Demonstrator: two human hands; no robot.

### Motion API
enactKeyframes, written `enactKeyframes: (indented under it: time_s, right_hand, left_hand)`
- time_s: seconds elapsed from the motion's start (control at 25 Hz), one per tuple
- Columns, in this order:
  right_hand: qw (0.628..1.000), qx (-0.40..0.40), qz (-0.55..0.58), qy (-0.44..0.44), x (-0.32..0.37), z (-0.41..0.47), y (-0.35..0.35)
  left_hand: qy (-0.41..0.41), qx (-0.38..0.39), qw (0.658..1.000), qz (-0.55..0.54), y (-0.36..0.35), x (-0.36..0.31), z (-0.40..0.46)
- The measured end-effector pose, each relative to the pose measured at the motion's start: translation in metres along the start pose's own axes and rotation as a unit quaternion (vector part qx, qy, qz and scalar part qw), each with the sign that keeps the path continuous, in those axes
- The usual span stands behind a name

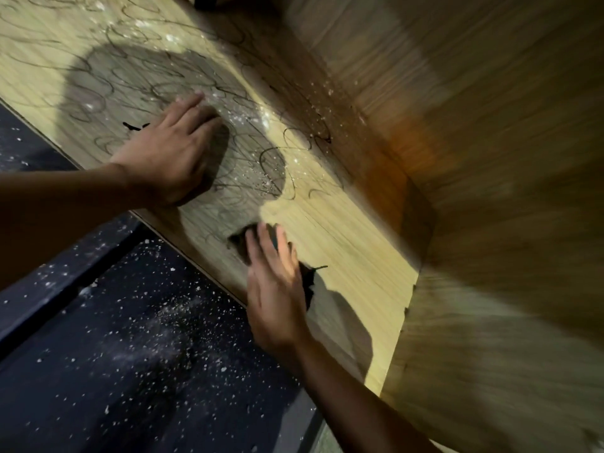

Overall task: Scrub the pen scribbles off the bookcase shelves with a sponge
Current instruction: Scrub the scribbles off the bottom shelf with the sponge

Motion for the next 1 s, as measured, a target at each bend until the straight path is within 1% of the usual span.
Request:
enactKeyframes:
  time_s: [0.04,0.08,0.12,0.16,0.2,0.24,0.28,0.32,0.36,0.44,0.48,0.52,0.56,0.6,0.64,0.68,0.72,0.8,0.84,0.88,0.92,0.96,1.0]
  right_hand:
    - [0.998,0.016,-0.022,0.050,-0.009,-0.017,0.008]
    - [0.998,0.017,-0.038,0.055,-0.026,-0.031,0.013]
    - [1.000,-0.004,-0.029,0.008,-0.051,-0.036,0.021]
    - [0.996,-0.032,-0.019,-0.081,-0.072,-0.036,0.030]
    - [0.980,-0.081,-0.027,-0.180,-0.091,-0.028,0.028]
    - [0.954,-0.116,-0.047,-0.271,-0.096,-0.016,0.024]
    - [0.926,-0.170,-0.046,-0.333,-0.090,0.002,0.019]
    - [0.908,-0.223,-0.020,-0.356,-0.076,0.020,0.013]
    - [0.910,-0.252,-0.001,-0.330,-0.057,0.036,0.004]
    - [0.945,-0.166,-0.019,-0.280,0.000,0.041,-0.018]
    - [0.964,-0.120,-0.004,-0.235,0.026,0.033,-0.024]
    - [0.981,-0.093,0.020,-0.172,0.041,0.026,-0.022]
    - [0.990,-0.071,0.033,-0.119,0.050,0.014,-0.015]
    - [0.995,-0.067,0.027,-0.069,0.043,0.005,-0.012]
    - [0.997,-0.055,0.014,-0.056,0.031,-0.006,-0.008]
    - [0.994,-0.067,0.003,-0.089,0.009,-0.013,-0.003]
    - [0.982,-0.095,-0.005,-0.163,-0.014,-0.019,0.002]
    - [0.933,-0.157,0.013,-0.323,-0.040,-0.017,0.007]
    - [0.911,-0.176,0.030,-0.372,-0.038,-0.009,0.005]
    - [0.906,-0.183,0.044,-0.379,-0.028,0.002,0.002]
    - [0.920,-0.171,0.048,-0.350,-0.011,0.014,-0.001]
    - [0.943,-0.155,0.050,-0.291,0.008,0.021,-0.005]
    - [0.967,-0.133,0.048,-0.214,0.026,0.019,-0.009]
  left_hand:
    - [-0.003,0.001,1.000,-0.001,0.000,0.000,-0.001]
    - [-0.005,0.003,1.000,-0.001,0.000,0.000,-0.001]
    - [-0.006,0.005,1.000,0.000,0.000,-0.001,-0.001]
    - [-0.004,0.005,1.000,0.001,0.001,-0.001,0.000]
    - [-0.002,0.003,1.000,0.002,0.001,-0.002,0.000]
    - [-0.002,0.000,1.000,0.003,0.001,-0.002,0.000]
    - [-0.002,0.000,1.000,0.001,0.001,-0.002,0.000]
    - [-0.002,-0.001,1.000,-0.003,0.001,-0.003,0.001]
    - [0.000,-0.002,1.000,-0.007,0.001,-0.003,0.001]
    - [0.006,-0.005,1.000,-0.012,0.001,-0.002,0.001]
    - [0.006,-0.008,1.000,-0.013,0.001,-0.003,0.001]
    - [0.006,-0.009,1.000,-0.014,0.001,-0.003,0.000]
    - [0.008,-0.011,1.000,-0.015,0.000,-0.003,-0.001]
    - [0.012,-0.010,1.000,-0.016,0.000,-0.002,0.000]
    - [0.015,-0.006,1.000,-0.016,0.001,-0.001,0.001]
    - [0.017,0.000,1.000,-0.015,0.000,0.000,0.001]
    - [0.019,0.004,1.000,-0.012,0.000,0.000,0.001]
    - [0.020,0.001,1.000,-0.005,-0.001,0.001,0.000]
    - [0.017,-0.001,1.000,-0.004,-0.001,0.000,0.000]
    - [0.016,-0.003,1.000,-0.004,-0.001,-0.002,0.001]
    - [0.017,-0.006,1.000,-0.004,0.000,-0.003,0.001]
    - [0.019,-0.009,1.000,-0.006,0.001,-0.003,0.001]
    - [0.017,-0.008,1.000,-0.007,0.001,-0.003,0.001]
Point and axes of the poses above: each hand's wrist, its own z-axis towards the middle knuckle, its own y-axis out of the back of the hand, x = y × z, the point moved 4 cm from there along z, towards the middle knuckle, and after that the axes turned 2 degrees about x, right-handed, at the moved point
